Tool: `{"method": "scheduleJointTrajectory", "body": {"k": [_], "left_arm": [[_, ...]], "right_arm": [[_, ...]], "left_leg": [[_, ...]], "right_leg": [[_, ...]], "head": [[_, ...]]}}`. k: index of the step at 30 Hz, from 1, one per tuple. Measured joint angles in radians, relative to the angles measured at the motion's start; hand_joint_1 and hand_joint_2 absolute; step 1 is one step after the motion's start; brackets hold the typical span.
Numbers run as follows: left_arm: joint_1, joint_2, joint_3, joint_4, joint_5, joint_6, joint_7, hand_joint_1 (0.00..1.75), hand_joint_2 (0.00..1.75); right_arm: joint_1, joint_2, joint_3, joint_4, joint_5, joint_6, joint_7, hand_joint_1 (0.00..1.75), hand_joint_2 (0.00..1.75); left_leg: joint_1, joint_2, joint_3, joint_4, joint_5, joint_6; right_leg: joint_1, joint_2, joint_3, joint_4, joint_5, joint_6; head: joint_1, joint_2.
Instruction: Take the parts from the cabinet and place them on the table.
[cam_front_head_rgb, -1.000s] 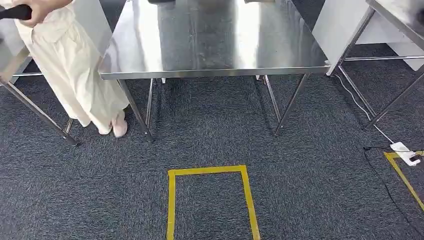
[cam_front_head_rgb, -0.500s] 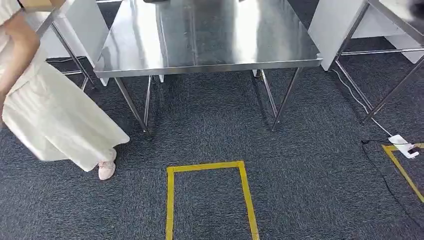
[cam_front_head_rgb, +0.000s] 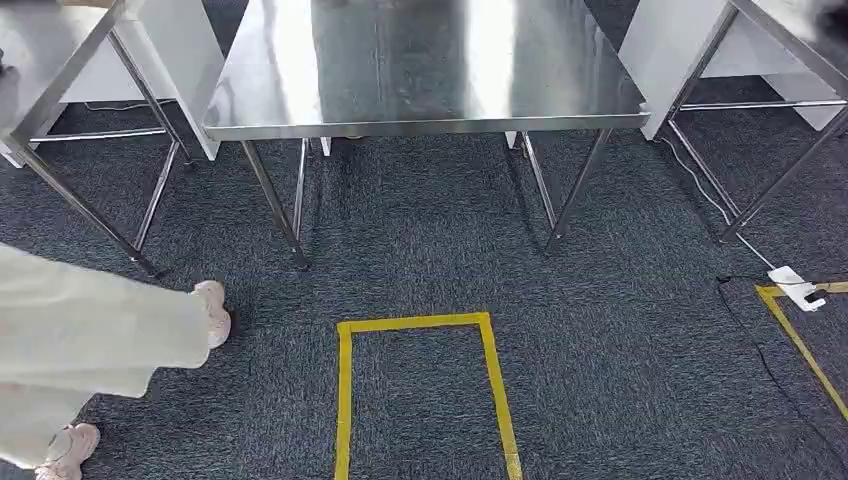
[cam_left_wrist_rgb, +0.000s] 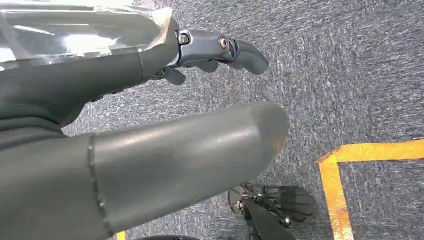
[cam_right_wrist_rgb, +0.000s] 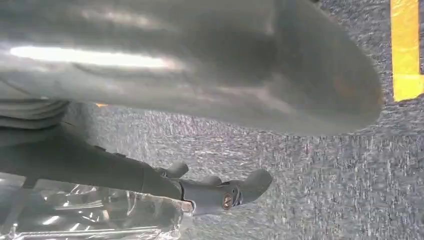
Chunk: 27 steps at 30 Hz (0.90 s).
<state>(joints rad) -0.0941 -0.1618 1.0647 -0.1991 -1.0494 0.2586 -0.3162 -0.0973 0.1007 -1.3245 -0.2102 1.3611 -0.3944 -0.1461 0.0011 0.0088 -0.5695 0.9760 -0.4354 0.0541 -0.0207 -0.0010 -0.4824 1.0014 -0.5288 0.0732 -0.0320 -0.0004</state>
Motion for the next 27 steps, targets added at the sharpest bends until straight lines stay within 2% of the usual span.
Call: {"method": "scheduleJointTrajectory", "body": {"k": [1,2,3,5,6,7,8,9,11,12,13,14,16,17,18,21,22,23,24,25,26,27], "left_arm": [[0.0,0.001,0.0,0.0,0.0,0.0,0.0,0.0,0.0],[-0.001,0.002,0.0,0.0,-0.001,0.0,-0.001,0.0,0.0],[-0.001,0.002,0.0,0.0,-0.001,0.0,-0.001,0.0,0.0],[-0.001,0.001,0.0,0.0,-0.001,-0.001,-0.001,0.0,0.0],[-0.001,0.001,0.0,0.0,-0.001,-0.001,-0.001,0.0,0.0],[0.0,0.002,0.0,0.0,-0.001,-0.001,-0.001,0.0,0.0],[0.001,0.003,0.0,0.0,-0.001,-0.001,-0.001,0.0,0.0],[0.0,0.002,0.0,0.0,-0.001,-0.001,-0.001,0.0,0.0],[0.001,0.003,0.0,0.0,-0.002,-0.002,-0.001,0.0,0.0],[0.001,0.003,0.0,0.0,-0.003,-0.003,-0.001,0.0,0.0],[0.002,0.003,0.0,0.0,-0.003,-0.003,-0.001,0.0,0.0],[0.002,0.003,0.0,0.0,-0.004,-0.003,-0.001,0.0,0.0],[0.001,0.003,0.0,0.0,-0.007,-0.005,-0.001,0.0,0.0],[0.0,0.005,0.0,0.0,-0.007,-0.005,-0.001,0.0,0.0],[-0.003,0.01,0.0,0.0,-0.007,-0.005,-0.001,0.0,0.0],[-0.002,0.009,0.0,0.0,-0.007,-0.005,-0.002,0.0,0.0],[-0.002,0.01,0.0,0.0,-0.007,-0.005,-0.002,0.0,0.0],[-0.005,0.008,0.0,0.0,-0.007,-0.004,-0.002,0.0,0.0],[-0.006,0.008,0.0,0.0,-0.007,-0.003,-0.003,0.0,0.0],[-0.007,0.009,0.0,0.0,-0.007,-0.003,-0.003,0.0,0.0],[-0.006,0.008,0.0,0.0,-0.007,-0.003,-0.003,0.0,0.0],[-0.006,0.008,0.0,0.0,-0.007,-0.003,-0.003,0.0,0.0]], "right_arm": [[-0.001,0.0,0.0,0.0,0.0,0.0,0.0,0.0,0.0],[0.0,0.001,0.0,0.0,0.0,0.0,-0.001,0.0,0.0],[0.0,0.001,0.0,0.0,0.0,0.0,-0.001,0.0,0.0],[0.001,0.001,0.0,0.0,0.0,0.0,-0.001,0.0,0.0],[0.001,0.001,0.0,0.0,0.0,0.0,-0.001,0.0,0.0],[0.0,0.002,0.0,0.0,0.0,0.0,-0.001,0.0,0.0],[-0.001,0.002,0.0,0.0,0.0,0.0,-0.001,0.0,0.0],[0.0,0.0,0.0,0.0,0.0,0.0,-0.001,0.0,0.0],[0.001,0.0,0.0,0.0,0.0,0.0,-0.001,0.0,0.0],[0.002,0.0,0.0,0.0,0.0,-0.001,-0.001,0.0,0.0],[0.003,0.0,0.0,0.0,0.0,-0.001,-0.001,0.0,0.0],[0.003,0.001,0.0,0.0,0.0,-0.002,-0.001,0.0,0.0],[0.003,0.002,0.0,0.0,0.0,-0.002,0.0,0.0,0.0],[0.003,0.005,0.0,0.0,0.0,-0.002,0.0,0.0,0.0],[0.002,0.01,0.0,0.0,0.0,-0.002,0.0,0.0,0.0],[0.0,0.01,0.0,0.0,0.0,-0.003,0.0,0.0,0.0],[0.002,0.012,0.0,0.0,0.0,-0.003,0.0,0.0,0.0],[0.001,0.009,0.0,0.0,0.0,-0.003,0.0,0.0,0.0],[0.001,0.009,0.0,0.0,0.0,-0.003,0.0,0.0,0.0],[0.001,0.01,0.0,0.0,0.0,-0.003,0.0,0.0,0.0],[0.001,0.009,0.0,0.0,0.001,-0.003,0.0,0.0,0.0],[0.001,0.009,0.0,0.0,0.001,-0.003,0.0,0.0,0.0]], "left_leg": [[-0.004,0.001,-0.004,0.008,0.0,-0.004],[-0.008,0.0,-0.006,0.011,0.001,-0.008],[-0.009,0.0,-0.007,0.011,0.004,-0.013],[-0.008,0.0,-0.007,0.009,0.009,-0.019],[-0.007,0.0,-0.008,0.008,0.013,-0.025],[-0.002,-0.003,-0.016,0.015,0.005,-0.031],[-0.001,-0.007,-0.027,0.041,-0.031,-0.039],[0.002,-0.007,-0.051,0.104,-0.084,-0.045],[0.006,-0.007,-0.111,0.267,-0.172,-0.055],[0.008,-0.007,-0.127,0.322,-0.192,-0.057],[0.009,-0.007,-0.12,0.325,-0.188,-0.056],[0.009,-0.007,-0.088,0.283,-0.163,-0.053],[0.008,-0.008,0.033,0.09,-0.082,-0.04],[0.005,-0.014,0.076,0.016,-0.07,-0.028],[0.0,-0.014,0.084,-0.001,-0.077,-0.023],[-0.008,-0.013,0.074,0.001,-0.066,-0.012],[-0.007,-0.012,0.072,-0.015,-0.048,0.0],[0.001,-0.003,0.069,-0.028,-0.033,0.0],[0.001,-0.005,0.06,-0.03,-0.028,0.007],[0.001,-0.004,0.048,-0.028,-0.02,0.009],[-0.001,-0.001,0.038,-0.027,-0.013,0.01],[-0.001,0.001,0.027,-0.026,-0.006,0.009]], "right_leg": [[0.0,0.0,0.012,-0.04,-0.005,-0.013],[0.008,0.002,0.008,-0.041,0.009,-0.023],[0.008,0.003,0.005,-0.037,0.011,-0.031],[0.009,0.002,0.003,-0.033,0.014,-0.035],[0.01,0.002,0.001,-0.034,0.018,-0.043],[-0.008,0.0,-0.003,-0.037,0.028,-0.056],[-0.006,0.0,-0.002,-0.037,0.035,-0.066],[-0.006,-0.001,-0.01,-0.037,0.041,-0.074],[-0.003,-0.002,-0.029,-0.034,0.052,-0.074],[-0.002,-0.003,-0.038,-0.031,0.057,-0.074],[-0.002,-0.003,-0.044,-0.028,0.059,-0.07],[-0.002,-0.002,-0.051,-0.024,0.061,-0.069],[0.0,-0.001,-0.055,-0.019,0.064,-0.068],[-0.002,-0.001,-0.055,-0.019,0.066,-0.065],[0.006,-0.002,-0.061,-0.017,0.071,-0.057],[-0.002,-0.002,-0.066,-0.022,0.083,-0.039],[0.007,-0.002,-0.07,-0.029,0.092,-0.025],[0.005,-0.002,-0.082,-0.011,0.071,-0.029],[0.007,-0.001,-0.102,0.03,0.031,-0.038],[0.004,0.0,-0.137,0.121,-0.024,-0.049],[0.004,0.0,-0.167,0.203,-0.064,-0.052],[0.004,0.0,-0.188,0.273,-0.092,-0.05]], "head": [[-0.002,0.0],[-0.002,0.0],[-0.004,0.0],[-0.007,0.0],[-0.006,0.0],[-0.006,0.0],[-0.01,0.0],[-0.02,0.0],[-0.025,0.0],[-0.026,0.0],[-0.027,0.0],[-0.028,0.0],[-0.034,0.0],[-0.037,0.0],[-0.034,0.0],[-0.04,0.0],[-0.041,0.0],[-0.037,0.0],[-0.036,0.0],[-0.031,0.0],[-0.034,0.0],[-0.032,0.0]]}}
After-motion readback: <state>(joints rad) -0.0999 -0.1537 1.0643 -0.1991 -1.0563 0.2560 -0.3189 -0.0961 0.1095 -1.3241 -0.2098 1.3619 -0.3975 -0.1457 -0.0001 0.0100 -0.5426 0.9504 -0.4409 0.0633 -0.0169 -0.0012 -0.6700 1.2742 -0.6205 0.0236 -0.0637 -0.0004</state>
